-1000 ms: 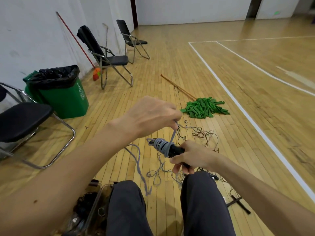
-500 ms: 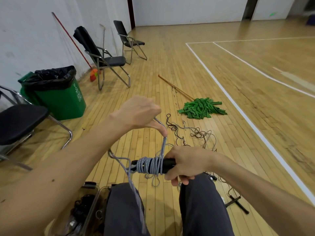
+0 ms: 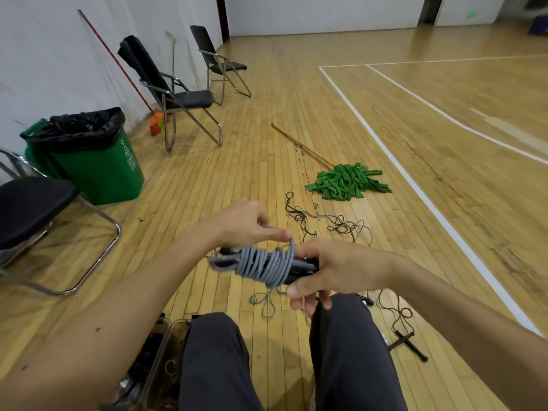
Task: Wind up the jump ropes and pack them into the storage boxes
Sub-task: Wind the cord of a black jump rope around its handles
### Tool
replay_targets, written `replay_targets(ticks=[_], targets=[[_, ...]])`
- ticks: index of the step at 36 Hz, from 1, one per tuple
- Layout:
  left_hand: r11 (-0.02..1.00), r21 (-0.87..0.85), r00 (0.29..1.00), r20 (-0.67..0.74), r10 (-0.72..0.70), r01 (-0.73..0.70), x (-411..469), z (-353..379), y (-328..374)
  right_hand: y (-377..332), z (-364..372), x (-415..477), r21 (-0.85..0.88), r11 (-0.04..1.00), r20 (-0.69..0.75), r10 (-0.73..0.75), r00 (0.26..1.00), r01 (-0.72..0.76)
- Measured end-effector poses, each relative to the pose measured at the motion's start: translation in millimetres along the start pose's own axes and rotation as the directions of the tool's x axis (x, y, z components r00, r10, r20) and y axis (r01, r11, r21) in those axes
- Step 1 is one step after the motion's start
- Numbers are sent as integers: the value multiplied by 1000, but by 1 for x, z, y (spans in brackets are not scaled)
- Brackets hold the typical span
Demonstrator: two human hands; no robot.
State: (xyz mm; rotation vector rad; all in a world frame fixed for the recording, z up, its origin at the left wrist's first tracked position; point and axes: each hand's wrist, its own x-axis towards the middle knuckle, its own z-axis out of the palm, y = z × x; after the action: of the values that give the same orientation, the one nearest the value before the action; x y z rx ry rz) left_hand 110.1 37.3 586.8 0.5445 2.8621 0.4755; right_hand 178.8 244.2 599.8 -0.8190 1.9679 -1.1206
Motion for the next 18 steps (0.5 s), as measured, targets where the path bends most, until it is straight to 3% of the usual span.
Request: replay_targets(ticks=[3, 6, 9, 11, 12, 14, 18], targets=[[973, -179, 984, 129, -124, 146, 10, 20, -30, 2, -2, -3, 58, 998, -40, -26, 999, 28], [933, -203, 940, 235, -249, 298, 4, 30, -54, 3, -3, -3, 95, 995, -53, -8, 999, 13], [942, -267, 937, 332, -106, 202, -23, 25, -32, 6, -2, -1, 97, 995, -59, -19, 998, 25], [913, -353, 946, 310, -91, 203, -43, 12, 2, 9, -1, 1, 97, 995, -96, -28, 995, 38], [903, -378, 949, 305, -86, 203, -25, 31, -27, 11, -1, 2, 112, 993, -121, -32, 992, 45], [901, -369, 941, 322, -107, 229, -22, 41, -31, 15, -2, 6, 150, 987, -182, -27, 983, 55], [831, -507, 943, 325, -63, 231, -27, 50, -17, 23, -3, 12, 199, 979, -307, 12, 952, 52]])
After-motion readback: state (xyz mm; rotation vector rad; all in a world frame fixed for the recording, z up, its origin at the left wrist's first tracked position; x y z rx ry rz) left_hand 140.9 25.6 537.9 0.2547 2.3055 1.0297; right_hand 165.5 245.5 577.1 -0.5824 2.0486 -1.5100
